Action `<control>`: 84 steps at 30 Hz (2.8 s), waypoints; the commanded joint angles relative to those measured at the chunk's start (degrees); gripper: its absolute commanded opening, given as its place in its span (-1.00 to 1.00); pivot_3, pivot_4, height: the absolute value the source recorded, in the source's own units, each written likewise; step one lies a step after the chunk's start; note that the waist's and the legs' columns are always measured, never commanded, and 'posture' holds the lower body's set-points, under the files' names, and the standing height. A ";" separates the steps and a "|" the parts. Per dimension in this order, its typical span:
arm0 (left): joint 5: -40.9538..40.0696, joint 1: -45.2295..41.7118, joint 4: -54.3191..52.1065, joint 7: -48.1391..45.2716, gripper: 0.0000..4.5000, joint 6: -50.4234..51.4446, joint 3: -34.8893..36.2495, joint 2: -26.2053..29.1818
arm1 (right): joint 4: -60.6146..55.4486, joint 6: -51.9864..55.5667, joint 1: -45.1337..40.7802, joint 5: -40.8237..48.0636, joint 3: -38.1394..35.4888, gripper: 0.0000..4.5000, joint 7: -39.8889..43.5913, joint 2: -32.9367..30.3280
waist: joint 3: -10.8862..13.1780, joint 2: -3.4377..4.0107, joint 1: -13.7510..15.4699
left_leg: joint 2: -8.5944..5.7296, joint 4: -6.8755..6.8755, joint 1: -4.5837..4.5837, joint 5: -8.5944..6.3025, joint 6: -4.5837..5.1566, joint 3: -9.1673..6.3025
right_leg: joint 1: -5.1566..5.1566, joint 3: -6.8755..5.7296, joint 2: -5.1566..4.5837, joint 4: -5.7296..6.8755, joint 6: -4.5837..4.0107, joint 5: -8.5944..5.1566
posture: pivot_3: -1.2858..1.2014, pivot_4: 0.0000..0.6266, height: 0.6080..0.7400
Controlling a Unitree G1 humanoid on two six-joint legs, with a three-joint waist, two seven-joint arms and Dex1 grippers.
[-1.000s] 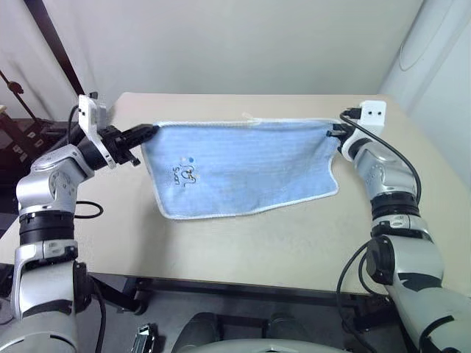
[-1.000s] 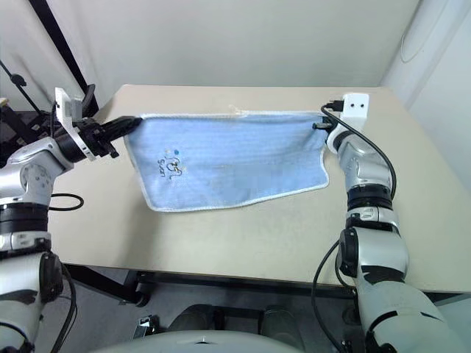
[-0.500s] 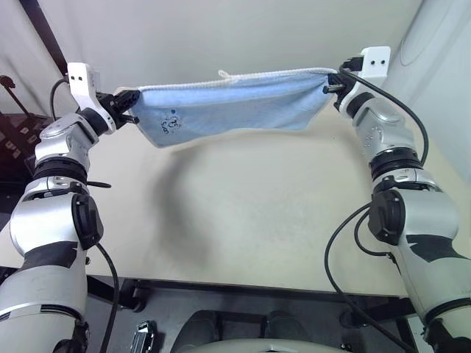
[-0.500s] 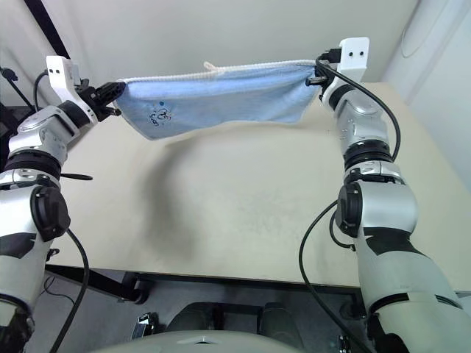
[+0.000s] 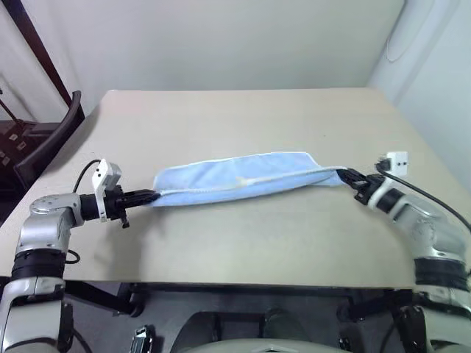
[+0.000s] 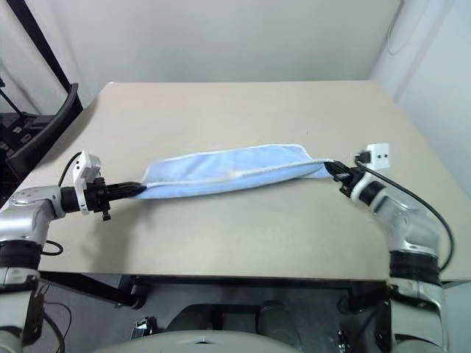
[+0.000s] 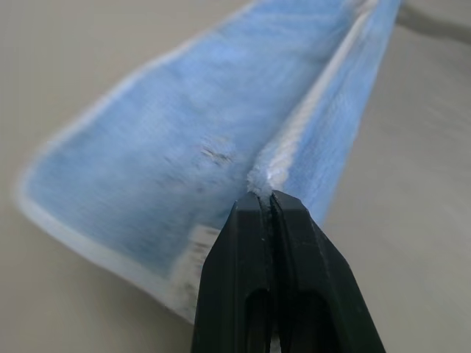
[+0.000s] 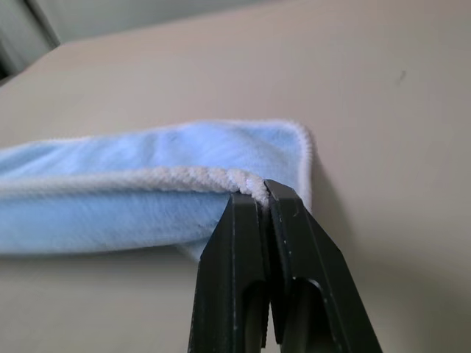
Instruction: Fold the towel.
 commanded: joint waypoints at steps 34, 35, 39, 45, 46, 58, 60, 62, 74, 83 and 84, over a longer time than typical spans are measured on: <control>1.22 -8.93 18.95 14.77 -0.99 -6.23 3.24 -1.39 | 17.34 -7.84 -14.45 -9.18 14.17 -1.00 4.51 3.25 | -0.08 -0.09 2.75 | -0.03 -0.03 0.08 0.00 0.06 0.10 | 0.16 0.08 0.06 -0.51 0.19 0.32 | 0.03 -1.00 1.00; 1.09 -9.27 19.43 14.18 -0.99 -6.28 3.03 -1.57 | 18.33 -8.34 -14.95 -9.41 14.07 -1.00 4.63 3.55 | -0.08 -0.09 2.69 | -0.04 -0.05 0.06 0.00 0.05 0.10 | 0.13 0.08 0.06 -0.51 0.19 0.33 | 0.03 -1.00 1.00; -0.61 -8.93 18.05 11.85 -0.99 -5.22 3.36 -1.74 | 19.51 -8.98 -14.94 -9.50 12.86 -1.00 5.55 3.05 | -0.08 -0.09 2.60 | -0.03 -0.11 0.06 0.00 0.05 0.09 | 0.08 0.10 0.06 -0.45 0.19 0.32 | 0.03 -1.00 1.00; -3.62 -9.84 15.00 13.05 -0.99 -4.09 6.18 -2.35 | 18.64 -8.44 -15.76 -5.90 6.44 -1.00 5.85 0.92 | -0.08 -0.09 2.82 | -0.04 0.02 0.07 0.00 0.05 0.07 | 0.14 0.10 0.05 -0.44 0.17 0.36 | 0.03 -1.00 1.00; -3.66 -11.16 15.68 14.03 -0.99 -4.37 6.42 -2.76 | 18.66 -8.54 -16.49 -5.58 5.82 -1.00 5.59 1.05 | -0.08 -0.10 2.79 | -0.04 0.03 0.09 0.00 0.05 0.06 | 0.16 0.10 0.06 -0.43 0.16 0.37 | 0.03 -1.00 1.00; 4.20 -39.20 45.03 24.77 -0.99 -25.64 4.92 -8.03 | 31.29 -18.82 -32.73 -6.08 0.08 -1.00 -4.12 2.81 | -0.11 -0.16 2.58 | -0.14 0.32 0.06 0.14 0.19 0.12 | 0.21 0.18 0.10 -0.36 0.41 0.63 | 0.03 -1.00 1.00; 5.19 -40.21 46.92 23.07 -0.99 -27.13 4.42 -7.91 | 29.90 -18.32 -31.77 -5.78 0.19 -1.00 -3.10 2.33 | -0.11 -0.16 2.50 | -0.14 0.27 0.04 0.13 0.22 0.13 | 0.16 0.19 0.10 -0.36 0.41 0.63 | 0.03 -1.00 1.00; 5.60 -40.03 47.36 20.39 -0.99 -28.15 4.34 -7.80 | 27.66 -17.12 -29.81 -5.27 0.18 -1.00 -2.04 1.78 | -0.11 -0.16 2.47 | -0.13 0.22 -0.02 0.13 0.22 0.15 | 0.08 0.21 0.10 -0.36 0.41 0.63 | 0.03 -1.00 1.00; 0.48 -28.72 32.87 4.33 -0.99 -19.31 6.61 -3.35 | 4.31 -2.54 -10.28 4.54 -5.16 -1.00 0.20 -1.39 | -0.10 -0.14 2.38 | -0.11 0.53 -0.06 0.13 0.26 0.07 | 0.10 0.23 0.11 -0.28 0.35 0.66 | 0.03 -1.00 1.00; -4.76 -11.91 7.18 -0.57 -0.99 -4.63 4.85 -0.60 | -5.87 5.11 0.05 9.90 -5.09 -1.00 8.62 -7.20 | -0.12 -0.12 2.81 | -0.09 0.50 -0.10 0.08 0.34 0.04 | 0.12 0.24 0.08 -0.38 0.31 0.65 | 0.03 -1.00 1.00; -5.32 -10.08 4.92 -0.38 -0.99 -3.26 5.09 -0.36 | -7.25 5.81 1.64 10.50 -5.25 -1.00 9.33 -7.67 | -0.12 -0.12 2.85 | -0.09 0.49 -0.12 0.08 0.34 0.04 | 0.10 0.24 0.08 -0.39 0.31 0.65 | 0.03 -1.00 1.00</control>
